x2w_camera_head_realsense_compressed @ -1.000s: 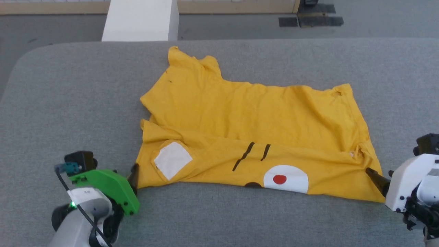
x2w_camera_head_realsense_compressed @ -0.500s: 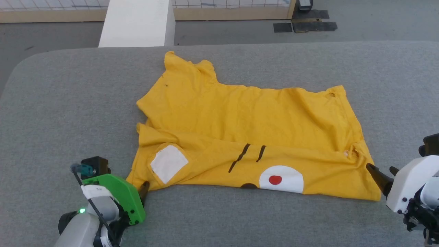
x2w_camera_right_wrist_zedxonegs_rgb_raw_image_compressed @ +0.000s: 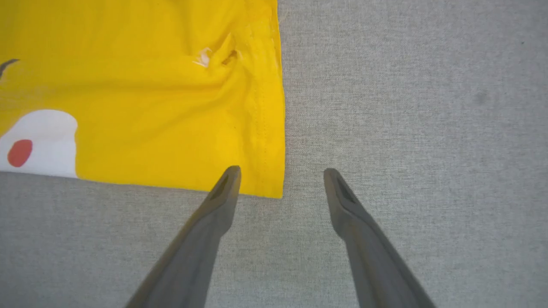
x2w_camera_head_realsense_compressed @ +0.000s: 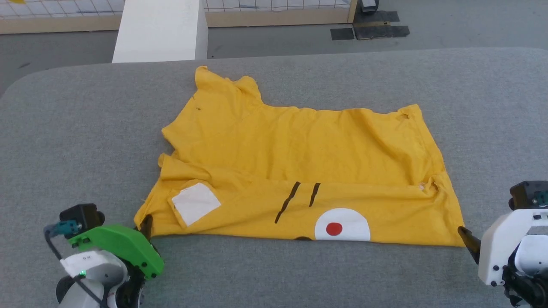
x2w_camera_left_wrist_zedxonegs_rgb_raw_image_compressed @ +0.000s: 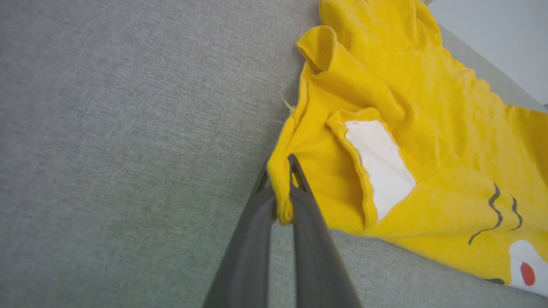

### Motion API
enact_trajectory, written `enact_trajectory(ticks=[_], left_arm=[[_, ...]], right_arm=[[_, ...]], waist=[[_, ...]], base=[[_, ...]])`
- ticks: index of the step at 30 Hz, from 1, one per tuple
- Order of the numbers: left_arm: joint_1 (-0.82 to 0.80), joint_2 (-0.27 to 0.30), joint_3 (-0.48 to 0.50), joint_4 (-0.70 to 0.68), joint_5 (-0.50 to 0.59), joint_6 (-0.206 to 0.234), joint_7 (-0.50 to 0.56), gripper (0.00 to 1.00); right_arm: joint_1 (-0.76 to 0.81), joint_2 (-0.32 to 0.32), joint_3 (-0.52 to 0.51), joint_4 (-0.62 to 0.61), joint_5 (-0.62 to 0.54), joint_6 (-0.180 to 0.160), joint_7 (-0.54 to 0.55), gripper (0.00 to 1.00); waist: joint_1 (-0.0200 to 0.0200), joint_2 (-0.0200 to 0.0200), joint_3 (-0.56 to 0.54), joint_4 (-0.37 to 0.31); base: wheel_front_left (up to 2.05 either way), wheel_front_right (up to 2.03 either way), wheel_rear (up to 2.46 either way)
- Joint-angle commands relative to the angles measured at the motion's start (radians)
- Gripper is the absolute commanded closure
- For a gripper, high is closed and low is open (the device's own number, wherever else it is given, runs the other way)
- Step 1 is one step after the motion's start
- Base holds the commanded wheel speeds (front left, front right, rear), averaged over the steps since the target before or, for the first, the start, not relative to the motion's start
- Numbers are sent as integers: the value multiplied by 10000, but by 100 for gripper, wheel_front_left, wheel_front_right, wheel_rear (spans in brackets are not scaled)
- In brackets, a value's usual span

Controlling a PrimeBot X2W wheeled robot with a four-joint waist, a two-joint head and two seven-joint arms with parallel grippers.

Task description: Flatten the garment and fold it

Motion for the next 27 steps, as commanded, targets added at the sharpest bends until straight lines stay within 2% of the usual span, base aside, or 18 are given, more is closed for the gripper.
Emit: enact_trajectory(ticks=[1, 6, 12, 15, 16, 17, 18, 23, 27], left_arm=[[268, -13, 57, -231, -83, 108, -76, 100], [680, -32, -21, -864, -111, 301, 76, 100], [795, -62, -53, -1012, -154, 401, 144, 100], [807, -57, -38, -1018, -193, 373, 131, 100], [814, -49, -29, -1008, -203, 359, 117, 100], [818, -53, -11, -1005, -217, 349, 88, 100], [819, -48, 16, -1003, -236, 341, 68, 100], [858, -8, 243, -1222, -357, 357, -55, 100], [1263, 119, 513, -1680, -419, 643, -30, 100]], right_arm=[[-118, 134, -21, 159, -196, -15, -27, 0], [-684, 342, 61, 1029, -1099, -15, -42, 0], [-1127, 406, 396, 2173, -1584, -15, -215, 0], [-1130, 391, 659, 2680, -1478, -15, -23, 0], [-1138, 386, 738, 2819, -1366, -15, 98, 7], [-1174, 398, 762, 2860, -1241, -15, 117, 65], [-1258, 397, 754, 2836, -1082, -15, 41, 100], [-1472, 162, 462, 2351, -471, -15, -111, 100], [-1225, -167, 203, 1572, -189, -15, 76, 100]], waist=[[0, -1, 49, 77], [0, -1, 304, 266], [0, -1, 538, 462], [0, -1, 585, 517], [0, -1, 582, 528], [0, -1, 571, 533], [0, -1, 546, 532], [0, -1, 227, 555], [0, -1, -123, 550]], base=[[0, 0, 0], [0, 0, 0], [0, 0, 0], [0, 0, 0], [0, 0, 0], [0, 0, 0], [0, 0, 0], [0, 0, 0], [0, 0, 0]])
